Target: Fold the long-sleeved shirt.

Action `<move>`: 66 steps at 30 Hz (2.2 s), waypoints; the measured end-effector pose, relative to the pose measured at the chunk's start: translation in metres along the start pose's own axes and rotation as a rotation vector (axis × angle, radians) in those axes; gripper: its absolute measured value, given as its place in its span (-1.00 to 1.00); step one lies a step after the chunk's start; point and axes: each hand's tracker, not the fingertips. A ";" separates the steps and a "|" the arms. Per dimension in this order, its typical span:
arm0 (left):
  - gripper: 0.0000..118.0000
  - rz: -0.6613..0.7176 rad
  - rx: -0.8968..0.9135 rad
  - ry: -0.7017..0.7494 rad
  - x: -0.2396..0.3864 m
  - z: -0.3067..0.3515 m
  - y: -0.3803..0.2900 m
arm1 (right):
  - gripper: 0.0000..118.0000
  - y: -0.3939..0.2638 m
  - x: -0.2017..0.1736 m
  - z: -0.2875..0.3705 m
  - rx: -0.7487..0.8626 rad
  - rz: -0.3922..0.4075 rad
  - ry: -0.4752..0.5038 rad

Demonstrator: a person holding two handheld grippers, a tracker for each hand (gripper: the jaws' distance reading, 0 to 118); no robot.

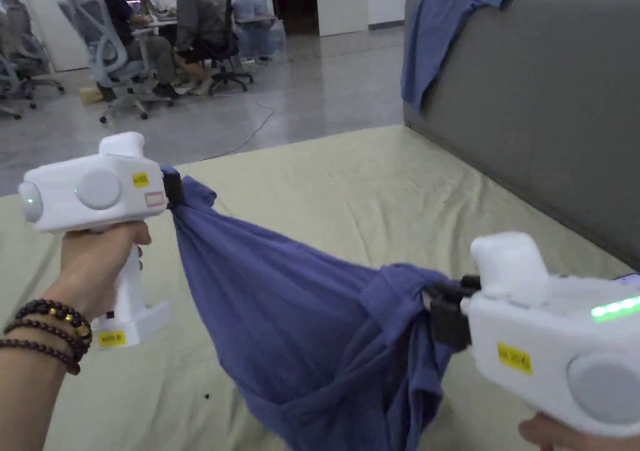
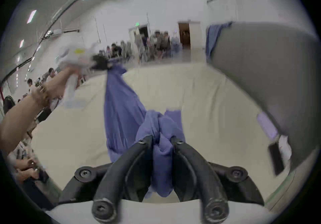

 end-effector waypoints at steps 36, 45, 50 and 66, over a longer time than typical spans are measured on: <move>-1.00 0.125 -0.033 0.215 -0.087 0.033 -0.089 | -0.74 0.086 -0.001 -0.203 -0.163 -0.051 0.080; -1.00 0.137 0.018 0.143 -0.077 0.113 -0.151 | -0.75 0.014 -0.009 -0.102 -0.133 0.020 0.077; -1.00 0.037 -0.088 0.159 -0.066 0.179 -0.234 | -0.75 -0.081 -0.032 -0.013 -0.167 0.049 0.055; 0.97 0.140 -0.315 0.070 -0.090 0.220 -0.344 | 0.83 -0.191 -0.043 0.023 -0.467 0.058 0.059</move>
